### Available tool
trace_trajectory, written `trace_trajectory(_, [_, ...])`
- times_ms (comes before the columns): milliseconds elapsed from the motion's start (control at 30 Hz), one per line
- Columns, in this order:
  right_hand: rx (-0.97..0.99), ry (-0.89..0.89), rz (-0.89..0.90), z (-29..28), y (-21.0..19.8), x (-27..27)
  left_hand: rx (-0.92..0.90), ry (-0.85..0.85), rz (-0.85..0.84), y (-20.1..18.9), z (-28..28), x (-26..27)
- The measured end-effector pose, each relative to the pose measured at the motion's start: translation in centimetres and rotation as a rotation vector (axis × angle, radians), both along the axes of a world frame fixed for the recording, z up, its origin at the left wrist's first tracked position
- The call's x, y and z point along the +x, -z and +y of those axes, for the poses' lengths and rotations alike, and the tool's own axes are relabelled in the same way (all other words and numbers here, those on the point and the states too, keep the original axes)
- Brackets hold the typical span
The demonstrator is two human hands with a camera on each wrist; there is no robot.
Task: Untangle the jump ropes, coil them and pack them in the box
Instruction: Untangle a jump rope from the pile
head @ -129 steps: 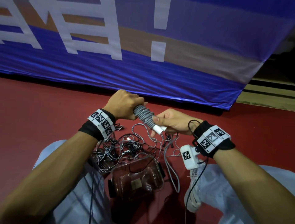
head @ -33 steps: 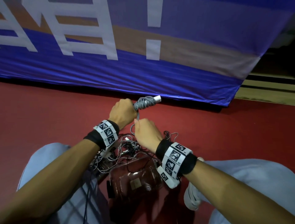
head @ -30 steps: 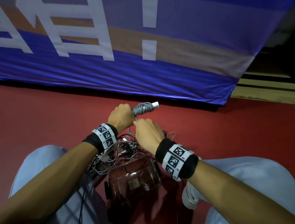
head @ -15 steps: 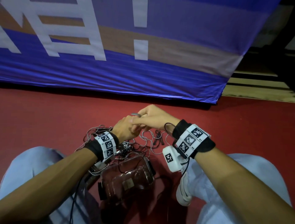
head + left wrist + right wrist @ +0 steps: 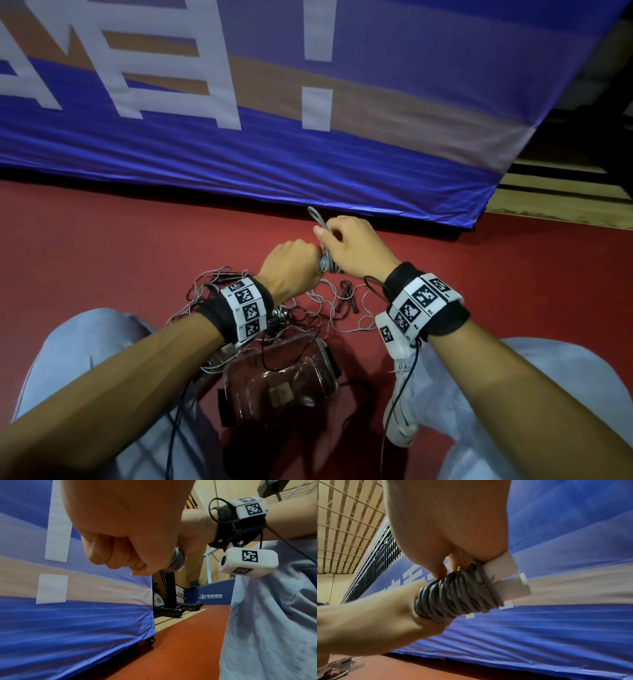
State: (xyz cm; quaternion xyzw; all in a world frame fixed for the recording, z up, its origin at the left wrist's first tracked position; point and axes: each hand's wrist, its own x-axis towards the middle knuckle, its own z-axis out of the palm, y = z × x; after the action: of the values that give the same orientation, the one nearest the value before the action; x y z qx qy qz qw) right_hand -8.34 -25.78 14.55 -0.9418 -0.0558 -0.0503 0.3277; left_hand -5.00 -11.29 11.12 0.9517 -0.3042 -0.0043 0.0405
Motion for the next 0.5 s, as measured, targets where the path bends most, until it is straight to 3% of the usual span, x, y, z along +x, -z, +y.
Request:
trace_trajectory(200, [-0.060, 0.065, 0.045, 0.9, 0.8, 0.8, 0.139, 0.040, -0.208, -2.6, 0.8, 0.3])
trace_trajectory(400, [0.017, 0.097, 0.056, 1.9, 1.2, 1.1, 0.121, 0.050, -0.230, -2.8, 1.5, 0.0])
trace_trajectory(500, [-0.013, 0.138, 0.056, 1.9, 1.4, 1.3, 0.023, 0.076, -0.194, -2.4, 1.6, 0.2])
